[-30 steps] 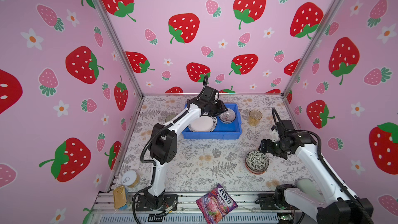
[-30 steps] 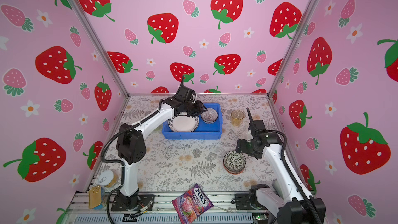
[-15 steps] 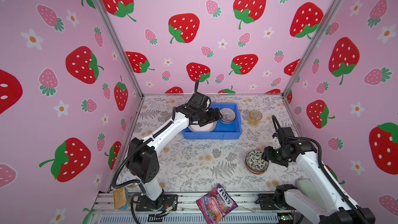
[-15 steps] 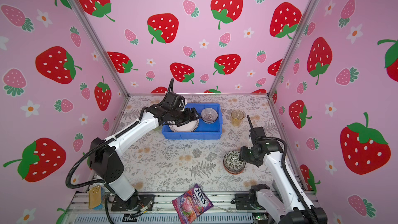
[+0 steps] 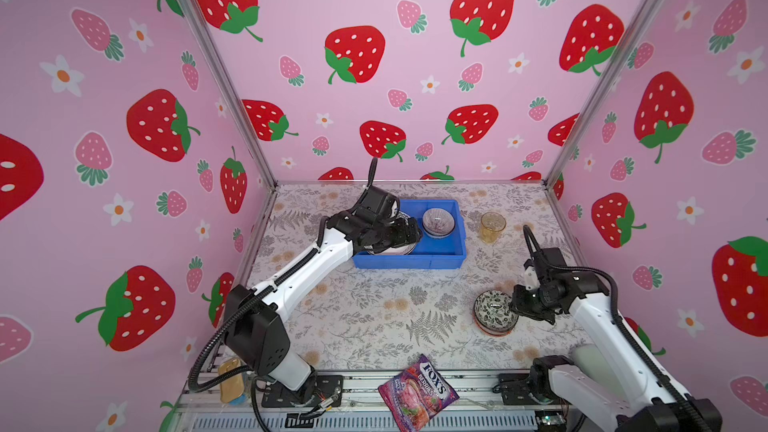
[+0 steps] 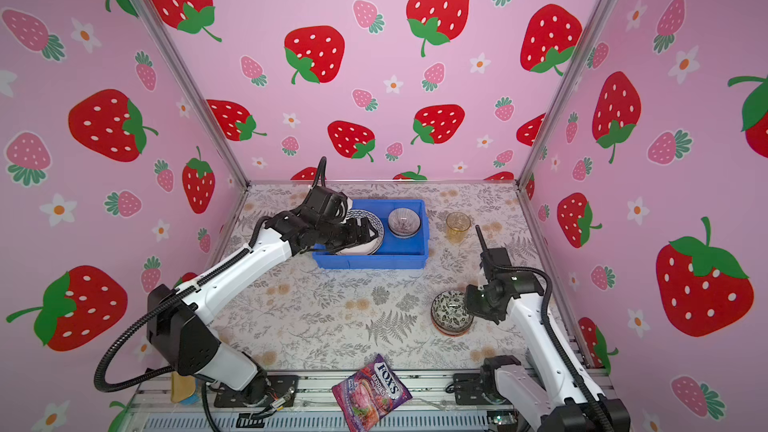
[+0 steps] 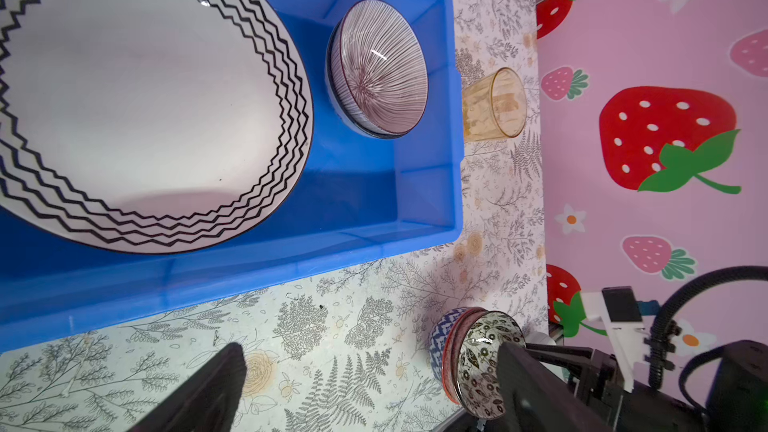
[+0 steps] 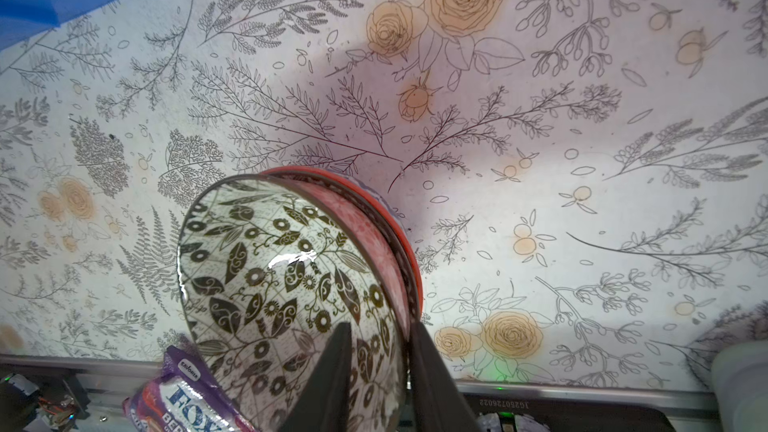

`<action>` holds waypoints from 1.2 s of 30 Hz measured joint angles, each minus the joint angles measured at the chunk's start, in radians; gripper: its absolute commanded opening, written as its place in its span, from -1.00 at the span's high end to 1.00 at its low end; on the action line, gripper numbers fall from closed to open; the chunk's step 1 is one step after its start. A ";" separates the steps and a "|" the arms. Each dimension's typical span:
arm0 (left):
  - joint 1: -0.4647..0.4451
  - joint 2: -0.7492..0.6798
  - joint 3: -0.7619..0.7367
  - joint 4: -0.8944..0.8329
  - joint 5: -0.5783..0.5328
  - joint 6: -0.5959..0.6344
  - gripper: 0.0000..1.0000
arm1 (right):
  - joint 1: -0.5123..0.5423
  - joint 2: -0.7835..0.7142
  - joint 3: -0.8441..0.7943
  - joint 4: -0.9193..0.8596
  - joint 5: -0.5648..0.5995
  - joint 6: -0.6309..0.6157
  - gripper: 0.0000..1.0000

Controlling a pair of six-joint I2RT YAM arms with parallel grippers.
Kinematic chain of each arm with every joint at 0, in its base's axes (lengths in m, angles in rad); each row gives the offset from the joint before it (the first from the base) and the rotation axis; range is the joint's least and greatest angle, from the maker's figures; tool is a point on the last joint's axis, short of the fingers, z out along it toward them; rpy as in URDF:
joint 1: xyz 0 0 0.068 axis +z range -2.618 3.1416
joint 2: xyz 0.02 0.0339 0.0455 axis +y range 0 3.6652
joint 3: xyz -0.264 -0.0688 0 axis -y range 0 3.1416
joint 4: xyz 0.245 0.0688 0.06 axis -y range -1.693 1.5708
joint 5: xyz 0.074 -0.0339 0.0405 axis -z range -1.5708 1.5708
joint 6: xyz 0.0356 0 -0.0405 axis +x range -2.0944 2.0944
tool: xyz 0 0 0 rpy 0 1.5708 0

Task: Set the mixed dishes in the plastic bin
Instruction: 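Grasp the leaf-patterned bowl stack rim with right gripper while left withdraws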

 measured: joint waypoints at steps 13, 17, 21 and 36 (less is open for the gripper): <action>-0.003 0.013 -0.002 -0.007 -0.002 0.000 -0.94 | 0.000 0.006 -0.011 0.007 0.000 -0.004 0.62; -0.004 0.014 -0.002 -0.007 -0.001 0.000 -0.94 | 0.000 0.007 -0.014 0.009 -0.001 -0.004 0.78; -0.005 0.022 -0.002 -0.007 0.000 0.000 -0.94 | 0.000 0.007 -0.014 0.006 -0.004 -0.011 0.82; -0.006 0.025 -0.013 -0.007 0.000 0.000 -0.94 | 0.000 -0.005 -0.007 -0.007 -0.016 -0.012 0.98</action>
